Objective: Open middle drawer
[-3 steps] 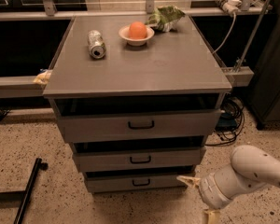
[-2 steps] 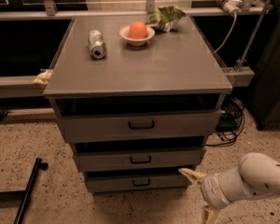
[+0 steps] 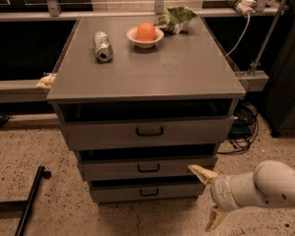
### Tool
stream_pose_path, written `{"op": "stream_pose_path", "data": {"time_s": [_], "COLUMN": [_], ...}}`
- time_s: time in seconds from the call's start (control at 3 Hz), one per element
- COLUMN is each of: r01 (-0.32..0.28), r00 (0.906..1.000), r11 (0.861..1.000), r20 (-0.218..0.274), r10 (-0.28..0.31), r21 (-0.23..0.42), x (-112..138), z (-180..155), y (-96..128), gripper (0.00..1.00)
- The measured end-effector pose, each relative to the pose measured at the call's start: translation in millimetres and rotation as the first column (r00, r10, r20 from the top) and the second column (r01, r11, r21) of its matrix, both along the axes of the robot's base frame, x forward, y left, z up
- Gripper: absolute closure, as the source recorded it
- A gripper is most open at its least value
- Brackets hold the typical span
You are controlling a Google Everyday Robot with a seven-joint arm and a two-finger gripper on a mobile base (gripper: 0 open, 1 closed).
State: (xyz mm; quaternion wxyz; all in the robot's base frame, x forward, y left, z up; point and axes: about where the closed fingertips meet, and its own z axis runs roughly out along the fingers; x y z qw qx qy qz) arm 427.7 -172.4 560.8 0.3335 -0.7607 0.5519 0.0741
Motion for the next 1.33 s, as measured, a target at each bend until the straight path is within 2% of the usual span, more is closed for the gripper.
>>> {"op": "stream_pose_path", "data": {"time_s": [0.33, 0.67, 1.0, 1.33], "r01": [0.050, 0.103, 0.140, 0.159], "r00": [0.9982, 0.9902, 0.9823, 0.9818], "r11": [0.999, 0.995, 0.990, 0.987], "r20": [0.034, 0.096, 0.128, 0.109], "r10": [-0.050, -0.102, -0.136, -0.156], "r21": [0.003, -0.004, -0.015, -0.027], "x": [8.6, 30.4, 57.6, 85.2], "z": [-7.1, -12.6, -16.9, -27.2], "y": [-8.0, -17.4, -24.9, -28.0], "gripper": [0.00, 0.00, 0.00, 0.00]}}
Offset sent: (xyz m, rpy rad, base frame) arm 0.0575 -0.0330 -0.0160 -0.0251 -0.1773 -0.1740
